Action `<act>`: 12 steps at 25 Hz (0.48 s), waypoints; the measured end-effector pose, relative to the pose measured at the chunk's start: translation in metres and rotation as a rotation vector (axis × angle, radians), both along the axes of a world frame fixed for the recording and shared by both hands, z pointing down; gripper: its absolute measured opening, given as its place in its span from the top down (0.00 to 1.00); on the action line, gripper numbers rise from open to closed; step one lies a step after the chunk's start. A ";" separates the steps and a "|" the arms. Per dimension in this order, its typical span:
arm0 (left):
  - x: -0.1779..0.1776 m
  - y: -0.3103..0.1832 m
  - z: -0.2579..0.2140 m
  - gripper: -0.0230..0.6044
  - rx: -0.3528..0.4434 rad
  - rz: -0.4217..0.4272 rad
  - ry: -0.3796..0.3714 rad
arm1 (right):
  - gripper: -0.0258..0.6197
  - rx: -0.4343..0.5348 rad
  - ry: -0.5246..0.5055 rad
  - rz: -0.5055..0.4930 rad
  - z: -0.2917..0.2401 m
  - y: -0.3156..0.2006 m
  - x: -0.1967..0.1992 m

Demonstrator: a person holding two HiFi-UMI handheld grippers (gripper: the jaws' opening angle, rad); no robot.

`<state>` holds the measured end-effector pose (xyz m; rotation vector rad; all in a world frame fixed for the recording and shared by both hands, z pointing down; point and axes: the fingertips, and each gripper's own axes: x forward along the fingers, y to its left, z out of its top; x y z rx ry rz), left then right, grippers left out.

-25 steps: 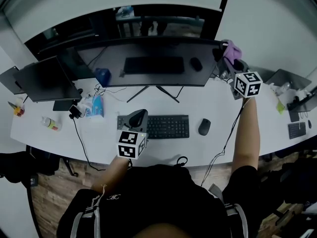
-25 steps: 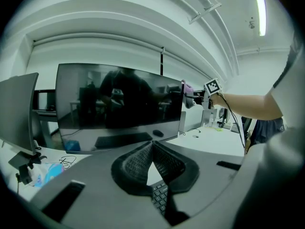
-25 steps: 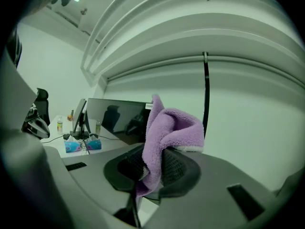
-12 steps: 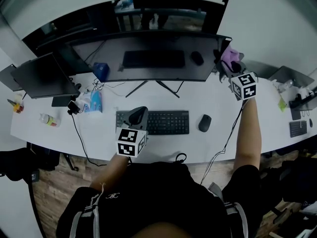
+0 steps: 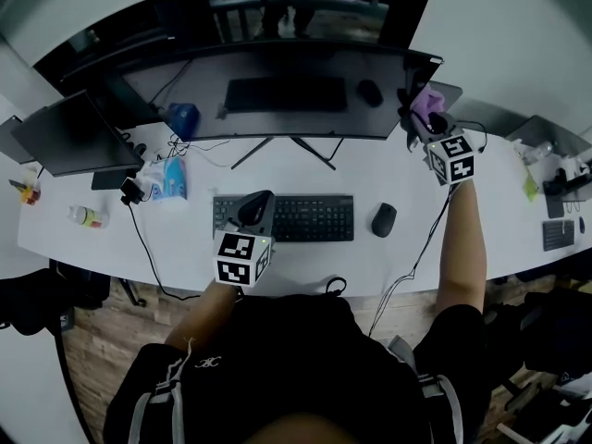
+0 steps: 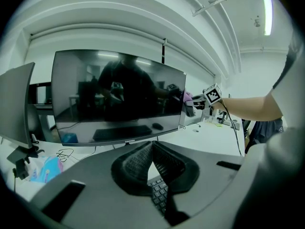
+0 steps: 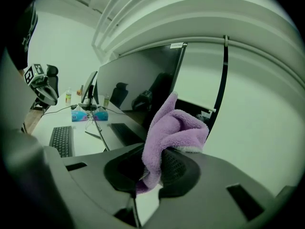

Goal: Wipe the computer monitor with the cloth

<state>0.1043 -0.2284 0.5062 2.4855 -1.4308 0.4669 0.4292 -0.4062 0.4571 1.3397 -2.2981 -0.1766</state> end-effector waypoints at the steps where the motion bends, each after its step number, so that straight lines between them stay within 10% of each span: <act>1: 0.000 -0.001 0.001 0.94 -0.002 0.000 0.000 | 0.83 -0.008 0.008 0.001 0.005 -0.001 0.000; 12: 0.002 -0.018 0.014 0.94 -0.037 0.008 -0.012 | 0.83 -0.094 0.101 0.001 0.061 -0.008 -0.002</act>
